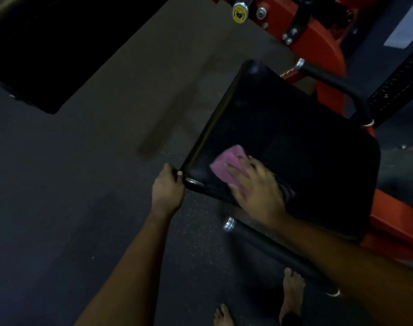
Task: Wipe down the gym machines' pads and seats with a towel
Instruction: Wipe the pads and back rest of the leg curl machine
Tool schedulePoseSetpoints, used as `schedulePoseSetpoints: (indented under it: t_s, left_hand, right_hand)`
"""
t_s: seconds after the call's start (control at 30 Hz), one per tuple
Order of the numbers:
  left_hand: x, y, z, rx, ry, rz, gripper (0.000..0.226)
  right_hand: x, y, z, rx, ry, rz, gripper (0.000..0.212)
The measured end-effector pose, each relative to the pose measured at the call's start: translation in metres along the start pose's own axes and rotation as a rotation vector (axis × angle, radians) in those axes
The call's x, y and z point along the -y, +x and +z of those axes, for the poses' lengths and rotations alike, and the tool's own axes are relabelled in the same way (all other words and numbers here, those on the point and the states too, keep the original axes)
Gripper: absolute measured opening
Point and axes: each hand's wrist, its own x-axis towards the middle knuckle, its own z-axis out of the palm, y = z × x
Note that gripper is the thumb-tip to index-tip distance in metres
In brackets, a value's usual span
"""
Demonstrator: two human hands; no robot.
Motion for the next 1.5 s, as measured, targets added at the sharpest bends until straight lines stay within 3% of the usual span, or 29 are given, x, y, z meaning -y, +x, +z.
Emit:
schedulePoseSetpoints:
  t_s: [0.13, 0.3, 0.47, 0.6, 0.77, 0.93, 1.03, 1.2, 1.5]
  left_hand:
    - [0.003, 0.001, 0.007, 0.046, 0.094, 0.043, 0.017]
    - [0.010, 0.000, 0.010, 0.074, 0.022, 0.062, 0.017]
    - [0.010, -0.007, 0.017, 0.038, -0.067, 0.063, 0.017]
    - [0.005, -0.011, 0.020, -0.002, -0.068, 0.020, 0.015]
    - [0.006, -0.008, 0.018, 0.031, -0.049, 0.030, 0.017]
    - [0.007, -0.007, 0.021, 0.021, -0.029, 0.033, 0.014]
    - [0.008, -0.007, 0.017, 0.049, -0.011, 0.048, 0.014]
    - [0.004, -0.011, 0.017, 0.020, 0.006, 0.037, 0.015]
    - [0.018, -0.026, 0.028, -0.064, 0.014, 0.088, 0.007]
  right_hand:
    - [-0.029, -0.039, -0.005, -0.013, 0.012, 0.054, 0.053]
    - [0.019, 0.003, 0.002, -0.023, -0.002, 0.074, 0.051]
    - [0.037, 0.016, 0.000, -0.012, 0.066, -0.166, 0.057]
    - [-0.011, -0.029, -0.003, 0.077, 0.031, -0.315, 0.062]
    - [-0.056, -0.075, -0.019, 0.072, 0.038, -0.225, 0.060]
    - [0.002, -0.008, -0.005, 0.003, 0.153, -0.151, 0.046]
    - [0.037, 0.029, 0.005, 0.000, 0.130, -0.165, 0.051]
    - [0.010, -0.006, 0.000, 0.003, 0.111, -0.174, 0.055]
    - [-0.062, -0.104, -0.017, -0.058, 0.025, 0.246, 0.056]
